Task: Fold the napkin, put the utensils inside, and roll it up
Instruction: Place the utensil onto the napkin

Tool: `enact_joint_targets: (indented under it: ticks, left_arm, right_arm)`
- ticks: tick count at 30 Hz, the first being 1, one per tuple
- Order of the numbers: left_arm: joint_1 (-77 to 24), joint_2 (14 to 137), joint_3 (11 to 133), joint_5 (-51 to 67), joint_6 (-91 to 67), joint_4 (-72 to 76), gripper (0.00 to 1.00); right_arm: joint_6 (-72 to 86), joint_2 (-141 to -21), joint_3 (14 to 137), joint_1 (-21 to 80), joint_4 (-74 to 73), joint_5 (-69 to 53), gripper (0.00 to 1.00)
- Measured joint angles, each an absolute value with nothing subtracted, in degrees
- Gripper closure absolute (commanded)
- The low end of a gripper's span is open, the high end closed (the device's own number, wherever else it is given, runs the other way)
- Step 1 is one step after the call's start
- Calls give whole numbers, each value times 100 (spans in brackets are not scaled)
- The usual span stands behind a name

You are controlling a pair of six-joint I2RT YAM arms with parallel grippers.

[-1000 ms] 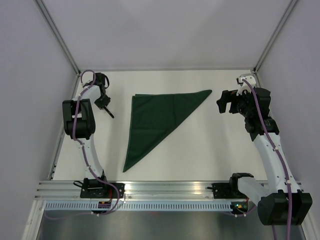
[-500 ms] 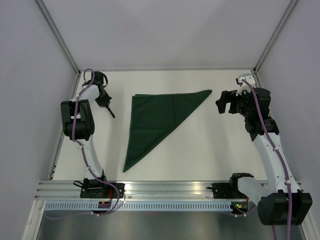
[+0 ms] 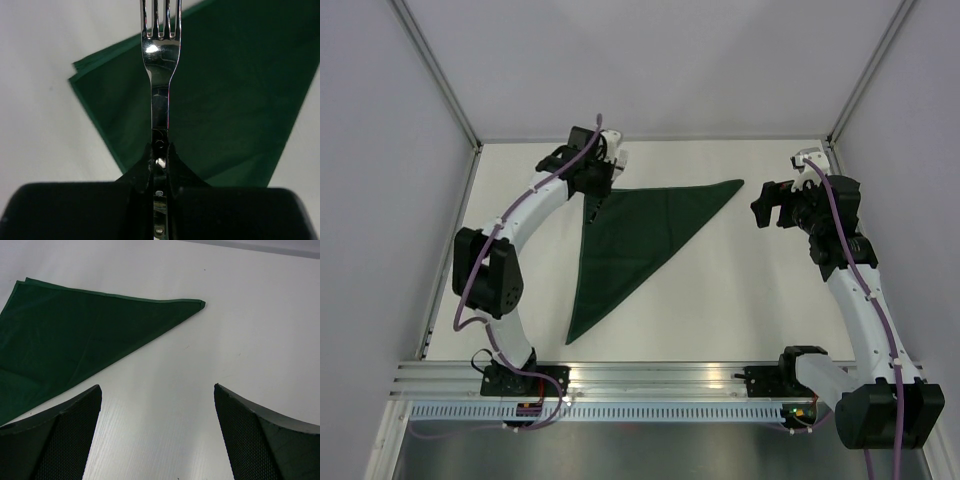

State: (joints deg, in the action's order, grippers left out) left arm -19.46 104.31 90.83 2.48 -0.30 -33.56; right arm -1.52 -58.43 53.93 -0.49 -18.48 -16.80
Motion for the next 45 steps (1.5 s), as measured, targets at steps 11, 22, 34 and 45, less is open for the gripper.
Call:
enact_joint_targets:
  ticks: [11, 22, 34, 45]
  left_arm:
    - [-3210, 10772, 8941, 843, 993, -3870, 98]
    - [-3929, 10975, 8418, 906, 683, -3516, 98]
    - [-4125, 11574, 8418, 854, 104, -2939, 98]
    - [-4123, 11662, 8418, 851, -71, -2652, 98]
  right_arm:
    - [-152, -5872, 5393, -49, -1844, -1671, 2]
    - [-152, -5898, 5393, -49, -1844, -1669, 2]
    - [-152, -5898, 5391, -49, -1844, -1669, 2]
    - [-154, -5900, 5391, -49, -1844, -1669, 2]
